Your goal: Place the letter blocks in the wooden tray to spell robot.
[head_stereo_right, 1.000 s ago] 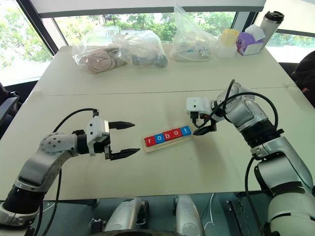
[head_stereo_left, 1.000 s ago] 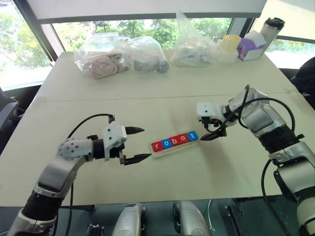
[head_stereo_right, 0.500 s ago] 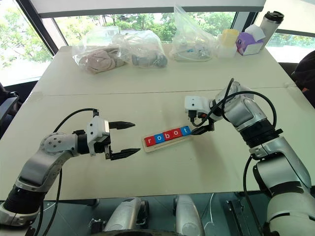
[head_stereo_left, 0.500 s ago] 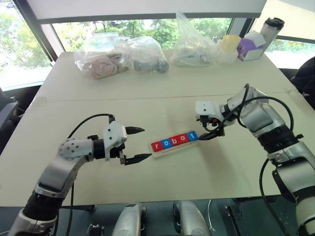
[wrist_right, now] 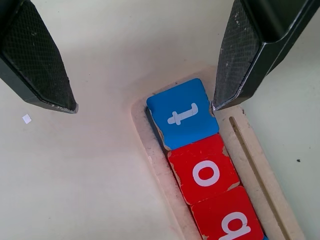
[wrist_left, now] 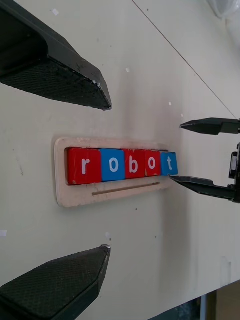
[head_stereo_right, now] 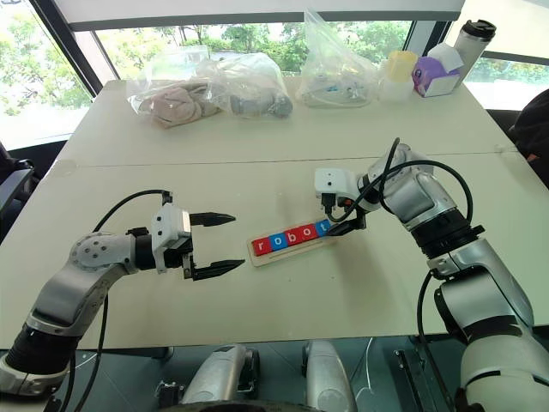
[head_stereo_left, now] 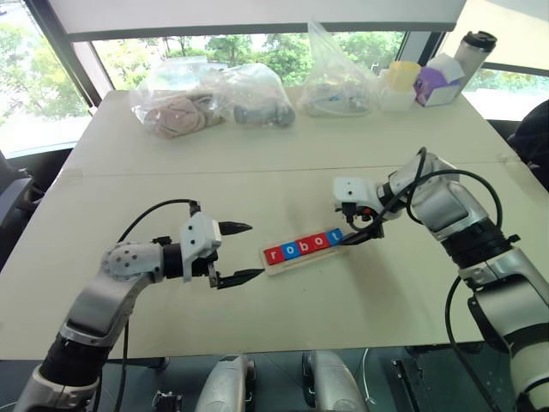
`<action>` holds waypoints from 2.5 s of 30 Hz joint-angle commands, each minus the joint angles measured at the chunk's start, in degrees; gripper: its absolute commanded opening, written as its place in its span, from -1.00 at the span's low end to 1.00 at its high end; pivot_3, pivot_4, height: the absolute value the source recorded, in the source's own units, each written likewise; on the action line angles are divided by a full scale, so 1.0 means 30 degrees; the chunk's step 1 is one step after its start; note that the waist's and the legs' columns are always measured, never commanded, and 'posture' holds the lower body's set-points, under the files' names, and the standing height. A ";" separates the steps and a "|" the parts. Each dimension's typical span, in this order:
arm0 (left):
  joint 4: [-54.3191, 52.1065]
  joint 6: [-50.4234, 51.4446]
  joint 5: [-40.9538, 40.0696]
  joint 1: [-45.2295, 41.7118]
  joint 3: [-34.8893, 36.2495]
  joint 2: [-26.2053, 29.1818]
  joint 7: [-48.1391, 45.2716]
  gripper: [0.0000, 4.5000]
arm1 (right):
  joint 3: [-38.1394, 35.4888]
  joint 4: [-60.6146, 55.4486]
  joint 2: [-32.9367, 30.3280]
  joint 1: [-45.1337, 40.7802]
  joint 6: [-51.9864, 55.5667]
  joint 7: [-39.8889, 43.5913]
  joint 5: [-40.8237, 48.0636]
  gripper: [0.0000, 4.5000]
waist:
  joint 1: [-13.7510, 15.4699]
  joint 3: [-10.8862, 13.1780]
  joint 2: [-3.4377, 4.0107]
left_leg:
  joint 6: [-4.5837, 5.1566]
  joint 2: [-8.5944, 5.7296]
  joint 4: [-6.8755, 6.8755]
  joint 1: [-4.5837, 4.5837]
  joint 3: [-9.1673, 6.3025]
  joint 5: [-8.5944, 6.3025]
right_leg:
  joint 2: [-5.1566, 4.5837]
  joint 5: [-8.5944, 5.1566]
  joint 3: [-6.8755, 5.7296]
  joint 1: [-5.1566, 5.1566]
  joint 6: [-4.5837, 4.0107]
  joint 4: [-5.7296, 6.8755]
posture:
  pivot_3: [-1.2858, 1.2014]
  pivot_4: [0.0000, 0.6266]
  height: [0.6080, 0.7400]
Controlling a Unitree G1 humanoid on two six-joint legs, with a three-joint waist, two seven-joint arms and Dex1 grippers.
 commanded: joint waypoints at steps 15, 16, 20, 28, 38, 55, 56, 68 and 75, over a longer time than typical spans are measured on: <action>-0.0526 -0.0222 -0.0203 -0.0205 0.0259 0.0008 -0.0053 1.00 | -0.1151 -0.1512 -0.1139 -0.0470 0.0284 0.0409 0.0733 0.97 | 0.0035 0.0000 0.0001 | 0.0000 0.0000 0.0002 -0.0001 0.0000 0.0000 | 0.0003 0.0001 -0.0003 0.0000 0.0001 0.0001 | 0.03 -0.52 1.00; -0.0523 -0.0222 -0.0205 -0.0206 0.0262 0.0009 -0.0054 1.00 | -0.1203 -0.1661 -0.1336 -0.0404 0.0284 0.0505 0.0821 0.97 | 0.0042 0.0000 0.0000 | 0.0001 0.0000 0.0002 -0.0001 -0.0001 0.0000 | 0.0003 0.0001 -0.0003 0.0000 0.0001 0.0000 | 0.03 -0.52 1.00; -0.0501 -0.0220 -0.0205 -0.0254 0.0248 0.0024 -0.0096 1.00 | -0.1422 -0.1283 -0.1850 -0.0424 0.0084 0.0385 0.0765 0.97 | 0.0016 0.0000 0.0000 | 0.0001 0.0000 0.0003 0.0001 0.0000 -0.0001 | 0.0003 0.0000 -0.0003 0.0004 0.0001 -0.0001 | 0.03 -0.52 1.00; -0.0373 -0.0129 -0.0223 -0.0561 0.0183 0.0006 -0.0186 1.00 | -0.1516 0.1147 -0.0967 -0.1039 -0.0816 -0.1398 0.0366 0.97 | -0.0024 0.0000 0.0000 | -0.0003 0.0008 0.0003 0.0011 0.0003 0.0002 | 0.0014 0.0000 0.0004 0.0005 0.0001 0.0008 | 0.03 -0.52 1.00; -0.0674 0.0112 -0.0314 -0.0441 0.0334 0.0138 -0.0083 1.00 | -0.1195 0.1383 -0.0113 -0.0817 -0.1218 -0.1903 0.0257 0.97 | 0.0021 0.0000 0.0000 | -0.0003 0.0008 0.0005 0.0008 0.0004 0.0002 | 0.0019 0.0002 0.0001 0.0011 0.0003 0.0004 | 0.03 -0.52 1.00; -0.0622 0.0215 -0.0335 -0.0578 0.0337 0.0034 -0.0079 1.00 | -0.1059 0.0919 -0.0181 -0.0315 -0.1276 -0.1575 0.0025 0.97 | 0.0003 0.0000 0.0000 | -0.0003 0.0013 0.0005 0.0013 0.0003 0.0003 | 0.0029 0.0003 -0.0003 0.0010 0.0005 0.0013 | 0.03 -0.52 1.00; -0.0618 0.0217 -0.0338 -0.0583 0.0343 0.0033 -0.0078 1.00 | -0.1038 0.0849 -0.0174 -0.0244 -0.1271 -0.1570 0.0018 0.97 | 0.0002 0.0000 0.0000 | -0.0003 0.0013 0.0005 0.0013 0.0004 0.0003 | 0.0029 0.0003 -0.0003 0.0010 0.0005 0.0013 | 0.03 -0.52 1.00; -0.0811 0.0352 -0.0368 -0.0441 0.0409 0.0087 -0.0004 1.00 | -0.0951 0.0389 0.0072 -0.0108 -0.1176 -0.1500 0.0038 0.97 | 0.0004 0.0000 0.0000 | -0.0003 0.0013 0.0007 0.0013 0.0003 0.0003 | 0.0030 0.0004 -0.0003 0.0010 0.0006 0.0014 | 0.03 -0.52 1.00; -0.0859 0.0313 -0.0361 -0.0354 0.0407 0.0087 -0.0021 1.00 | -0.1133 0.1278 -0.0433 -0.0557 -0.1741 -0.1596 -0.0241 0.97 | 0.0010 0.0000 0.0000 | -0.0003 0.0013 0.0007 0.0013 0.0003 0.0003 | 0.0030 0.0003 -0.0004 0.0011 0.0006 0.0014 | 0.03 -0.52 1.00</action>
